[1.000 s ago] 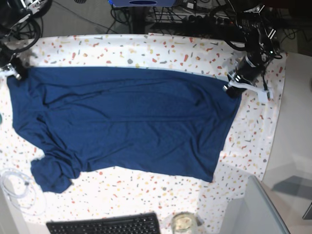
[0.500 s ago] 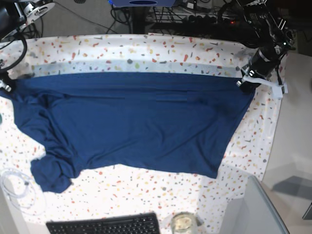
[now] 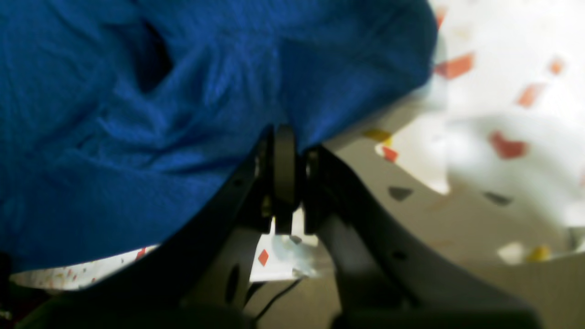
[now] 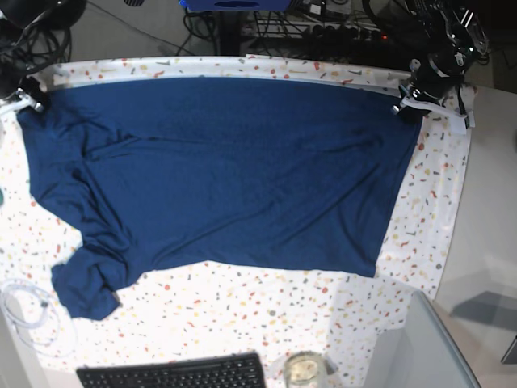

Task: Layout the t-shirt on the table in an organized manner, then fold the t-shirt properly
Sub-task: 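Hold both hem corners and drag the hem outward to flatten the shirt, then release both hem corners and lift the grippers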

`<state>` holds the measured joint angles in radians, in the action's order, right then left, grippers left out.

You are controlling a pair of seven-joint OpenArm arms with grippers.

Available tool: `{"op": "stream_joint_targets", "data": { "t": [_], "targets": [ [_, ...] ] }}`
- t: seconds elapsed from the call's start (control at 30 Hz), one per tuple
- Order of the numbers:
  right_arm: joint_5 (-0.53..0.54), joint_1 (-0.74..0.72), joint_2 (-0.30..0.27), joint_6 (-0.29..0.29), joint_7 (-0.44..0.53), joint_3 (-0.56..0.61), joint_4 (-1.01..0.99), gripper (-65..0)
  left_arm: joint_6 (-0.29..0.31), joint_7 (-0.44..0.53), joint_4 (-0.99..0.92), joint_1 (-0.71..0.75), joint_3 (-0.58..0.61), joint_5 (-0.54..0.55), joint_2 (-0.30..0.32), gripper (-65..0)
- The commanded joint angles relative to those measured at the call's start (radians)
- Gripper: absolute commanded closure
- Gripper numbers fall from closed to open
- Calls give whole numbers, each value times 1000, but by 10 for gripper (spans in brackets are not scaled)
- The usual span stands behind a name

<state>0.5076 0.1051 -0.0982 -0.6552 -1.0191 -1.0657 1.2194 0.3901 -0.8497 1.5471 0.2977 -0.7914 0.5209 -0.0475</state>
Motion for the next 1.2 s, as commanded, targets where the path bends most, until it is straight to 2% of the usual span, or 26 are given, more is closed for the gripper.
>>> {"op": "stream_joint_targets", "data": {
  "t": [0.0, 0.33, 0.5, 0.63, 1.17],
  "targets": [
    [23, 2, -19, -8, 21, 2, 10, -5, 0, 22, 14, -1, -4, 8, 11, 0],
    [26, 35, -16, -10, 18, -5, 9, -3, 0, 28, 16, 38, -6, 5, 13, 0],
    [26, 72, 10, -10, 16, 2, 67, -3, -1, 129, 14, 85, -4, 5, 13, 0],
    [26, 78, 31, -10, 16, 2, 116, -3, -1, 131, -10, 85, -4, 5, 13, 0],
    [23, 87, 33, -8, 18, -5, 116, -8, -6, 132, -21, 73, 3, 3, 13, 0]
  ]
}}
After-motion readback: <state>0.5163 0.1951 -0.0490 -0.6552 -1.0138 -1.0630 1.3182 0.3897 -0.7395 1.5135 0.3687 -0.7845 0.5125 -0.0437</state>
